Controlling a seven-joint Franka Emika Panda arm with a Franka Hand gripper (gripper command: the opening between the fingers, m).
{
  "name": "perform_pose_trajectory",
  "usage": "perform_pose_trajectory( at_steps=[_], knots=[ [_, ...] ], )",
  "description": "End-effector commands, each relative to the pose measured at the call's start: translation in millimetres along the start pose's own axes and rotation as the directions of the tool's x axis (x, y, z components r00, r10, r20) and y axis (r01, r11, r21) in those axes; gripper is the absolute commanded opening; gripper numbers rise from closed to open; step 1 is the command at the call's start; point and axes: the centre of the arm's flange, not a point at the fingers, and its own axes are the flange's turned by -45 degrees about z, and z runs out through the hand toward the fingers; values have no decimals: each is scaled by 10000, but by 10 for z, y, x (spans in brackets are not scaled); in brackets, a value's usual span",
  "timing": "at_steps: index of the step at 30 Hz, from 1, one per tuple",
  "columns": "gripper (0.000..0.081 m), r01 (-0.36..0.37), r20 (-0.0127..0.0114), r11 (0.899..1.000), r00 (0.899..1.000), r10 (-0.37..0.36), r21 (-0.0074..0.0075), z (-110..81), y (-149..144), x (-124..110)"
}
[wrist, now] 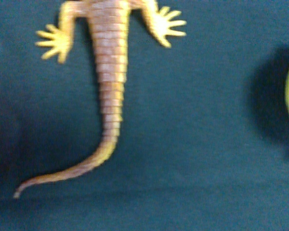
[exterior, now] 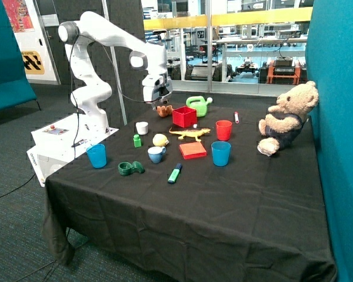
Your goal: Put the ball in the red pot
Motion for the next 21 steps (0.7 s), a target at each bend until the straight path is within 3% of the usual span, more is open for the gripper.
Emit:
perform_pose_trajectory(
  at_steps=[1, 21],
  knots=[
    [808, -518, -5, 9987, 9987, 518, -19, 61, 461, -59],
    [808, 473, -3, 9989, 9989, -473, -20, 268, 848, 169]
  ],
)
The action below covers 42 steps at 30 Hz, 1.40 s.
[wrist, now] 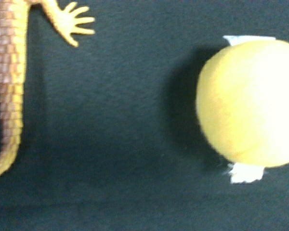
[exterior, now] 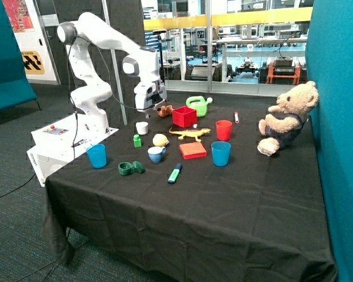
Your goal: Put the ball in the red pot
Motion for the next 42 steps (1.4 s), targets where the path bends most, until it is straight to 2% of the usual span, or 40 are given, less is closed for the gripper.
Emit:
perform_pose_trajectory(
  at_steps=[1, 8, 13, 19, 30, 42],
  knots=[
    [808, 241, 89, 9997, 9997, -241, 5, 80, 289, 149],
    [808, 327, 89, 9995, 9994, -327, 5, 150, 579, 218],
    [808, 354, 89, 9994, 9993, -354, 6, 210, 653, 211],
    [808, 574, 89, 9983, 9983, -575, 8, 290, 561, 171],
    [808, 1205, 89, 9927, 9927, -1205, 13, 385, 132, 177],
    [808, 1232, 89, 9924, 9923, -1232, 13, 564, 149, 183]
  ],
)
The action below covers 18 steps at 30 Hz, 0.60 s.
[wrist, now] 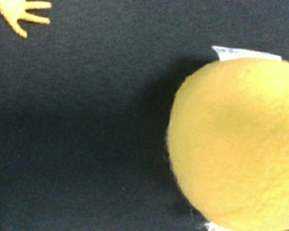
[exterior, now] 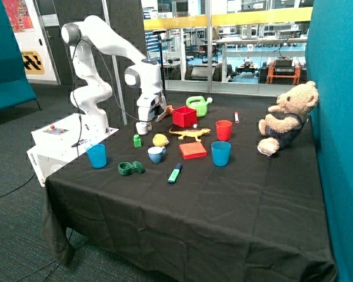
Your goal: Put the ball in the red pot
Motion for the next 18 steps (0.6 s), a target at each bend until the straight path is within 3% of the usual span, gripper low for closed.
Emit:
perform_pose_trajectory(
  at_steps=[1, 18],
  knots=[
    [808, 139, -7, 9999, 9999, -139, 2, 147, -49, 30],
    [808, 421, -7, 9991, 9991, -421, 2, 254, -76, 283]
  ],
)
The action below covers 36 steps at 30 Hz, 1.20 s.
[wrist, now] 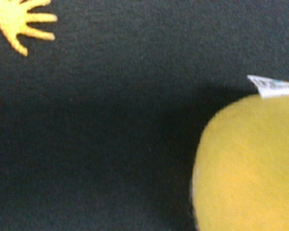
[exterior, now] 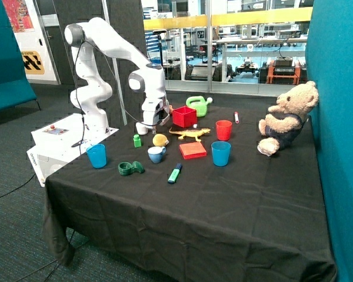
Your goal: Put the ball in the red pot
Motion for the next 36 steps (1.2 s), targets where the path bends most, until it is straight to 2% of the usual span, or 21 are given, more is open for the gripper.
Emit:
perform_pose_trajectory(
  at_steps=[1, 20, 36],
  knots=[
    [808, 160, 40, 9999, 9999, -160, 30, 69, -3, 113],
    [808, 188, 40, 9998, 9998, -188, 30, 180, 88, 143],
    [808, 109, 41, 9999, 9999, -109, 29, 303, 122, 66]
  ],
)
